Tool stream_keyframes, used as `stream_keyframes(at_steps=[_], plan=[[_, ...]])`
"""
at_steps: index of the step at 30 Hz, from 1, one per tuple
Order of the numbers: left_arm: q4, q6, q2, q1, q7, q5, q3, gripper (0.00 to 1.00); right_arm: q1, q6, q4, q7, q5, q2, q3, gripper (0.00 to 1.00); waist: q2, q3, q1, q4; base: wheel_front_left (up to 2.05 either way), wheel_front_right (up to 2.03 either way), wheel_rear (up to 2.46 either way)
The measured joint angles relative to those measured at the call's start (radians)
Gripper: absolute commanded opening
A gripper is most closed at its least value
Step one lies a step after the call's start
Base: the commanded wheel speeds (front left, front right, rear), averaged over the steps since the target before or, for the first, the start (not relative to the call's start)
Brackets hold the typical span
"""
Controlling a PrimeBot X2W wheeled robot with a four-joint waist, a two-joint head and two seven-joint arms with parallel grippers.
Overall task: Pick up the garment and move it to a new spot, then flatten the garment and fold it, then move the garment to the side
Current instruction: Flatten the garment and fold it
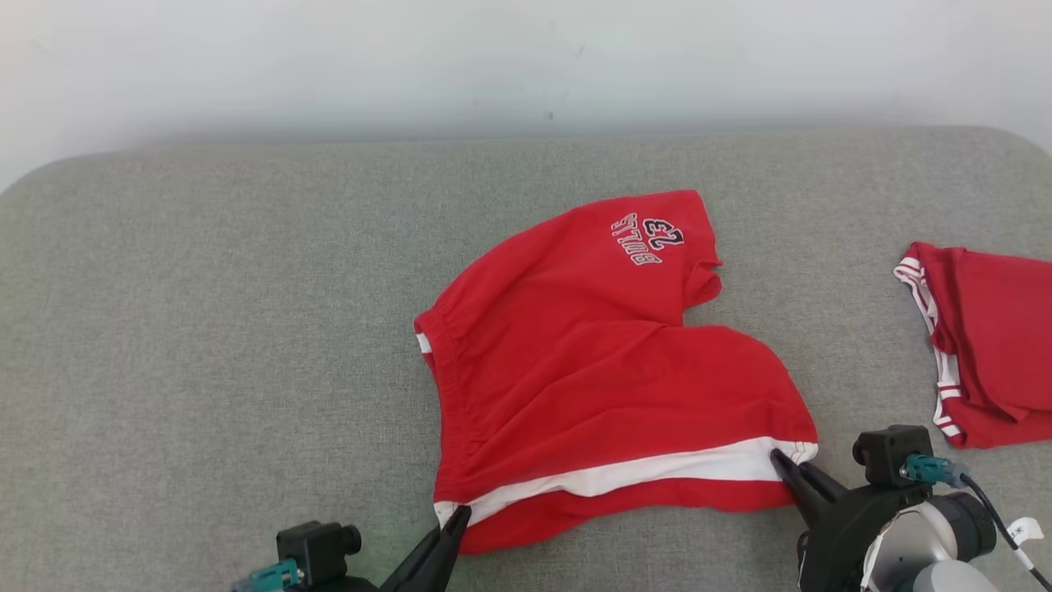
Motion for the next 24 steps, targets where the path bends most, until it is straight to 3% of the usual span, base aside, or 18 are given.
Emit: stream_keyframes(at_steps=[13, 14, 15, 24], plan=[[-0.010, 0.001, 0.027, 0.079, -0.002, 0.048, -0.029, 0.00, 0.150, 0.000, -0.101, 0.047, -0.003, 0.028, -0.099, 0.00, 0.0001, -0.033, 0.0001, 0.000, 0.00, 0.00, 0.00], [-0.010, 0.004, 0.028, 0.081, -0.002, 0.050, -0.030, 0.18, 0.159, 0.000, -0.109, 0.048, -0.005, 0.035, -0.106, 0.30, 0.0000, -0.032, 0.0001, -0.001, 0.00, 0.00, 0.00], [-0.010, 0.008, 0.029, 0.082, -0.002, 0.050, -0.030, 1.00, 0.166, 0.000, -0.114, 0.051, -0.006, 0.042, -0.113, 1.00, 0.0001, -0.031, 0.0001, -0.002, 0.00, 0.00, 0.00], [-0.005, 0.063, 0.056, 0.083, 0.005, 0.087, -0.043, 1.00, 0.203, 0.000, -0.133, 0.057, -0.053, 0.087, -0.195, 1.00, 0.0001, -0.030, 0.0001, 0.000, 0.00, 0.00, 0.00]])
